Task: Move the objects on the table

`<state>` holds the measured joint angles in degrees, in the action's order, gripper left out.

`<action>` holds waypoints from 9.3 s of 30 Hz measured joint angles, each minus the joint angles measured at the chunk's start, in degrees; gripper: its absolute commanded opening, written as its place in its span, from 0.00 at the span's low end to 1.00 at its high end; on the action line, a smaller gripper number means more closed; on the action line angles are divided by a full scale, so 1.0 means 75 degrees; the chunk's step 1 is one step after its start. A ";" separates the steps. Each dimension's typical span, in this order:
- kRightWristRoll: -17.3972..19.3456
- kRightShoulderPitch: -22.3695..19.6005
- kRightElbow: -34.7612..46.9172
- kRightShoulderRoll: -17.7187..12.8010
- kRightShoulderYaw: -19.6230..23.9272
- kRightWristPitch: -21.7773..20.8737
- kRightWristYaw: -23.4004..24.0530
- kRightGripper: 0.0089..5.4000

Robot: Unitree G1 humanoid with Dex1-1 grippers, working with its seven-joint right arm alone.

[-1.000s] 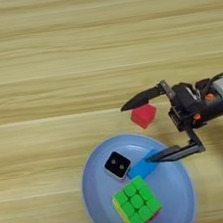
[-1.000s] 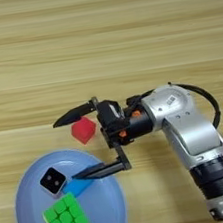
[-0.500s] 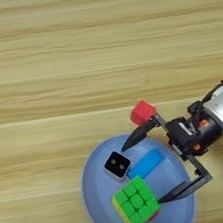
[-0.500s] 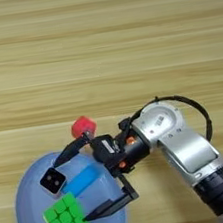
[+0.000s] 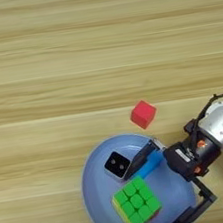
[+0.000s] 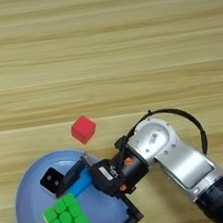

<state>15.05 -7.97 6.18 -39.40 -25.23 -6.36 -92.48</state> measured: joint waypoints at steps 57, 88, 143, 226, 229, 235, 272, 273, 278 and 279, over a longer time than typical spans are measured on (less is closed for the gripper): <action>-0.0608 -0.2098 -0.1920 0.2583 0.1627 0.2293 0.4500 0.61; -0.1856 -0.2389 -0.3795 0.3239 0.1341 0.2118 0.5723 0.85; -0.0210 -0.0284 -0.0486 0.1118 0.1485 0.0761 0.1170 0.99; -0.0831 -0.1357 -0.1777 0.1743 0.1962 0.1443 0.3262 0.59; -0.0851 -0.1599 -0.2245 0.1701 0.2245 0.1438 0.3494 0.59; -0.0870 -0.2080 -0.3142 0.1622 0.2701 0.1427 0.3798 0.59; -0.2158 -0.2749 -0.7777 0.0842 0.3183 -0.0921 0.4461 0.59; -0.2161 -0.2780 -0.7807 0.0855 0.3162 -0.0929 0.4461 0.59; -0.2157 -0.2797 -0.7845 0.0887 0.3151 -0.0990 0.4451 0.73; -0.2157 -0.2798 -0.7845 0.0892 0.3151 -0.0999 0.4452 0.76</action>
<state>-1.12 -28.96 -52.66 -32.71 -1.60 -13.86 -59.09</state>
